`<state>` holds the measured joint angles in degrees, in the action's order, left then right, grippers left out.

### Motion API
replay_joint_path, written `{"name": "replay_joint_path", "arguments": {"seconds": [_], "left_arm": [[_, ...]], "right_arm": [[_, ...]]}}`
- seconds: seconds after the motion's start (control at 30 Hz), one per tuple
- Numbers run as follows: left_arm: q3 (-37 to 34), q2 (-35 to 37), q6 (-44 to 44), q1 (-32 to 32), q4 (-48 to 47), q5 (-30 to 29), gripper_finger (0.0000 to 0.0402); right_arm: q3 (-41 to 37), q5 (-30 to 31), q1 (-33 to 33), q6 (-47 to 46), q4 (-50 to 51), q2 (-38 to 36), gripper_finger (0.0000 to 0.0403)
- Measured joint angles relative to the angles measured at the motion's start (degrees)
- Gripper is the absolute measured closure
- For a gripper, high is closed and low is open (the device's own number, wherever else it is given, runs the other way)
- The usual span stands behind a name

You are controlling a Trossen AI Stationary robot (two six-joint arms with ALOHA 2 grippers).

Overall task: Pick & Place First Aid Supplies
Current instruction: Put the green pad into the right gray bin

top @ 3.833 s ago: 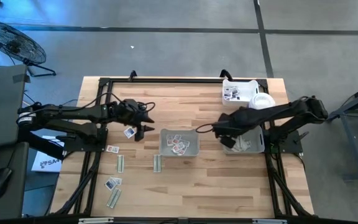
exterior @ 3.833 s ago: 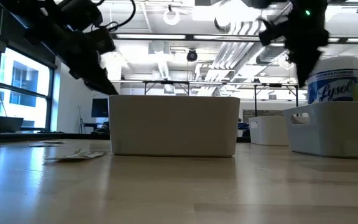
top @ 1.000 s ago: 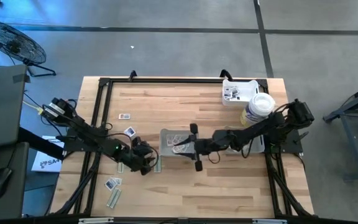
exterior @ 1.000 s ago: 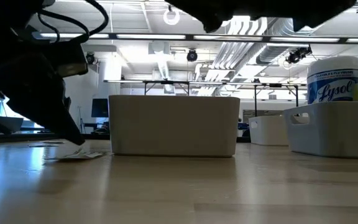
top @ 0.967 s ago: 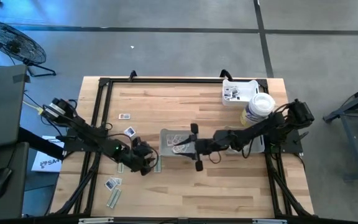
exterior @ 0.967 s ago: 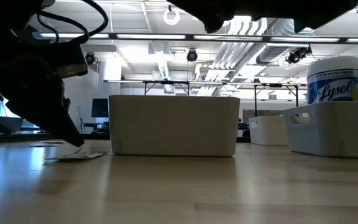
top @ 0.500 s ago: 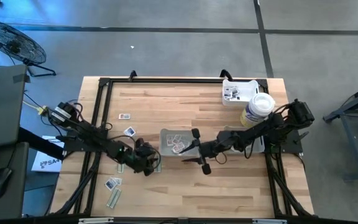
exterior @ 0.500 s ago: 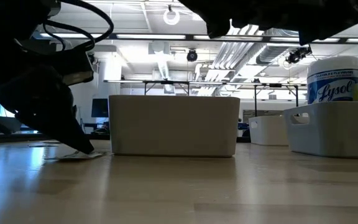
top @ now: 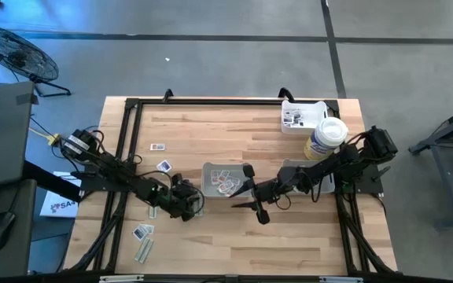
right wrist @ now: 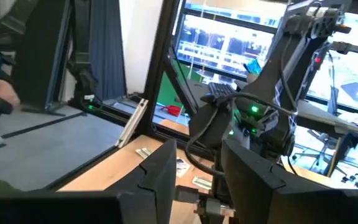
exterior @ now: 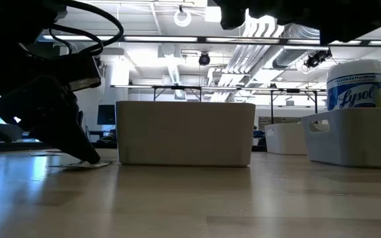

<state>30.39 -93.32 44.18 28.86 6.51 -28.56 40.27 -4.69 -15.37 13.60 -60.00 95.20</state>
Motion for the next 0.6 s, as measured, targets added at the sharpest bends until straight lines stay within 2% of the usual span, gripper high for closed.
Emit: {"name": "replay_joint_path", "arguments": {"seconds": [0.3, 0.43, 0.6], "left_arm": [[-0.02, -0.02, -2.16, -0.04, -0.08, 1.36, 0.0368], [-0.02, -0.09, -2.79, -0.04, -0.07, 1.56, 0.0393], [-0.08, -0.11, -3.62, -0.03, -0.04, 1.69, 0.0399]], "right_arm": [[0.0, -0.95, 0.39, -4.61, -13.48, 8.3, 0.0285], [0.06, -8.11, 0.75, -8.07, -17.03, 8.7, 0.0285], [0.04, -17.91, 1.95, -10.37, -20.05, 8.61, 0.0285]]}}
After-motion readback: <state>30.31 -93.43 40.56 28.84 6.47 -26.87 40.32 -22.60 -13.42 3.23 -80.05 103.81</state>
